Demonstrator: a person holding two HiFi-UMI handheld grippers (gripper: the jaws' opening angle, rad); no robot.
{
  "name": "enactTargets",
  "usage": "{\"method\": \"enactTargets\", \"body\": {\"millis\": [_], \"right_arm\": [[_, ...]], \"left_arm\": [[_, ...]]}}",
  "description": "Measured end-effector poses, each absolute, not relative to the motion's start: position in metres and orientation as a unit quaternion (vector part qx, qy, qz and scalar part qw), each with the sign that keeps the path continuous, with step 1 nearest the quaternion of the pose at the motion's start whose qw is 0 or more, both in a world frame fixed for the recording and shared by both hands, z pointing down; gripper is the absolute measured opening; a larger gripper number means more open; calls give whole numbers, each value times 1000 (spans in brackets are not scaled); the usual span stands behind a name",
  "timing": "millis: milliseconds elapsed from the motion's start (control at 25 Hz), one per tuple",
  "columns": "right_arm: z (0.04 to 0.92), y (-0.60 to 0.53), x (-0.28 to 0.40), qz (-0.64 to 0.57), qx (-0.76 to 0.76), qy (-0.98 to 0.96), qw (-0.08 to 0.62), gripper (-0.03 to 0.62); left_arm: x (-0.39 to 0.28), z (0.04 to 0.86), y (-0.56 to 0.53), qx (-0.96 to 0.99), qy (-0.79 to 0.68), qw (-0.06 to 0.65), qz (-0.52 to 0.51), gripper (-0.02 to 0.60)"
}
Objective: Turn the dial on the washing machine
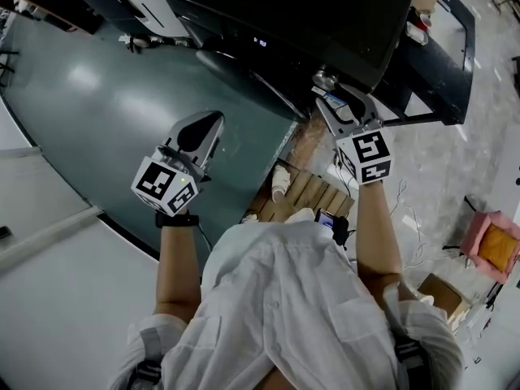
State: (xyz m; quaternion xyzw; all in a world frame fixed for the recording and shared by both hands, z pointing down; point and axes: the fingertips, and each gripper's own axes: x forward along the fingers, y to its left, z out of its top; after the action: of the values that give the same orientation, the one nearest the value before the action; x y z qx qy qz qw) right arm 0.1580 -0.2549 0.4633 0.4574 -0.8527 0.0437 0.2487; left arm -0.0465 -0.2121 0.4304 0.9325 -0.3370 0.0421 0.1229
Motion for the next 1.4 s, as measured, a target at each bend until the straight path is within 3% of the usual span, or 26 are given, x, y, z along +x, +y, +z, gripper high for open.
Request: {"method": "enactTargets", "body": {"millis": [480, 1400], "right_arm": [[500, -289, 149, 28, 442, -832, 335, 225], [530, -266, 183, 106, 468, -812, 332, 259]], "left_arm": [[-26, 434, -239, 935, -325, 135, 42, 17], [-13, 436, -229, 935, -322, 138, 52, 16]]}}
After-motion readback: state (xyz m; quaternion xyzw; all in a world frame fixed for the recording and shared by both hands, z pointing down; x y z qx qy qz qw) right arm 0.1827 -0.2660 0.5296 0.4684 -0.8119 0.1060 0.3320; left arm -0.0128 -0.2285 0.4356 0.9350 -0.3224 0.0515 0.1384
